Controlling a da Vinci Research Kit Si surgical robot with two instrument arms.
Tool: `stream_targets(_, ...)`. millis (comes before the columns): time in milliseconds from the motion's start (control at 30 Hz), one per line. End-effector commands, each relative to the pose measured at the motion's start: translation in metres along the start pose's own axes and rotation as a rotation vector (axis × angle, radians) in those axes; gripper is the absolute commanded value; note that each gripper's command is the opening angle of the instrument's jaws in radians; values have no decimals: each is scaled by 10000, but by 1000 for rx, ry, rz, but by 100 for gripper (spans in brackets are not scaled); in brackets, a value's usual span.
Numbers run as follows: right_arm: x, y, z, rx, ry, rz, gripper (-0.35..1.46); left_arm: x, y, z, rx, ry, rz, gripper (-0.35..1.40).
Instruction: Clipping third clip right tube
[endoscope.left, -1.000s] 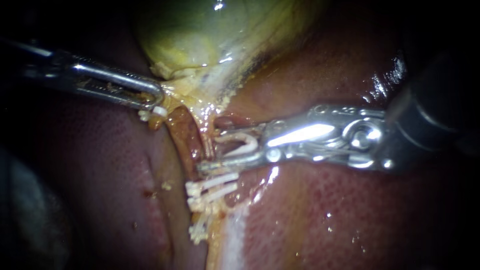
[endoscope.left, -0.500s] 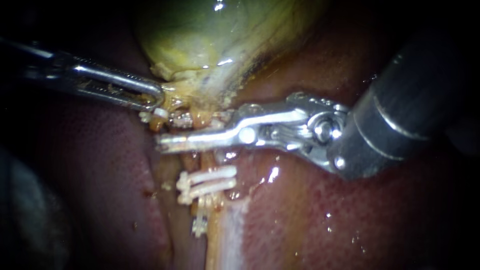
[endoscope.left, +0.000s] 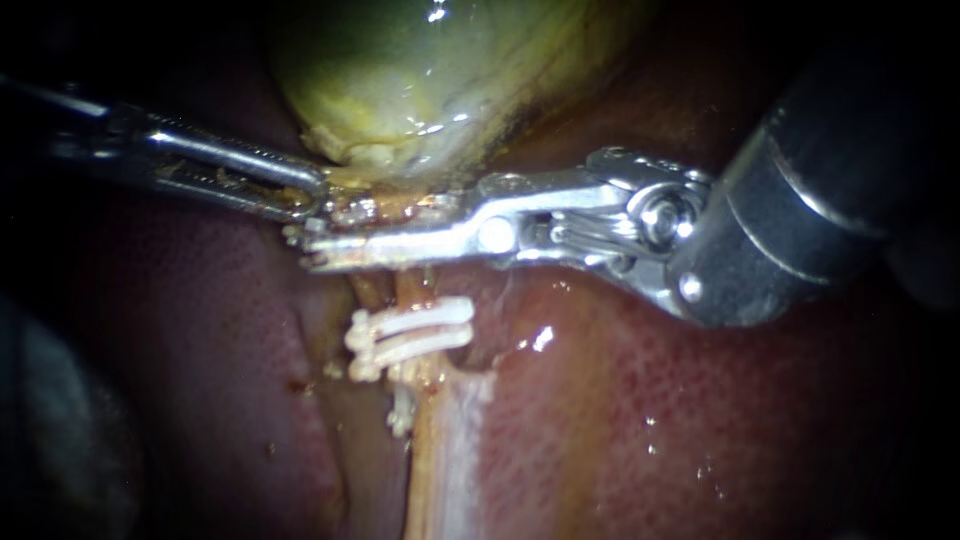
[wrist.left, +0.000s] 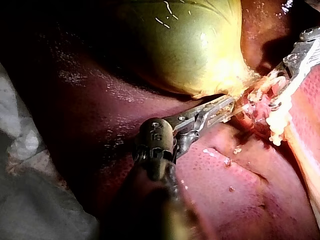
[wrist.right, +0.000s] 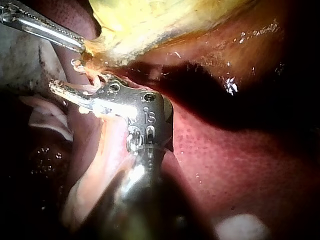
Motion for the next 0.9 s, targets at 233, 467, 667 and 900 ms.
stream_targets(233, -1, -2, -7, -17, 15, 96, -35, 0, -1, 0, 0, 0, 0, -35)
stream_targets(467, -4, -3, -14, -14, 12, 107, -35, 0, -1, 0, 0, 0, 0, -35)
stream_targets(667, -6, -2, -13, -14, 12, 106, -35, 0, -1, 1, 0, 0, 1, -35)
stream_targets(900, -8, 0, -12, -15, 11, 134, -35, 0, -3, 1, 0, 0, 1, -35)
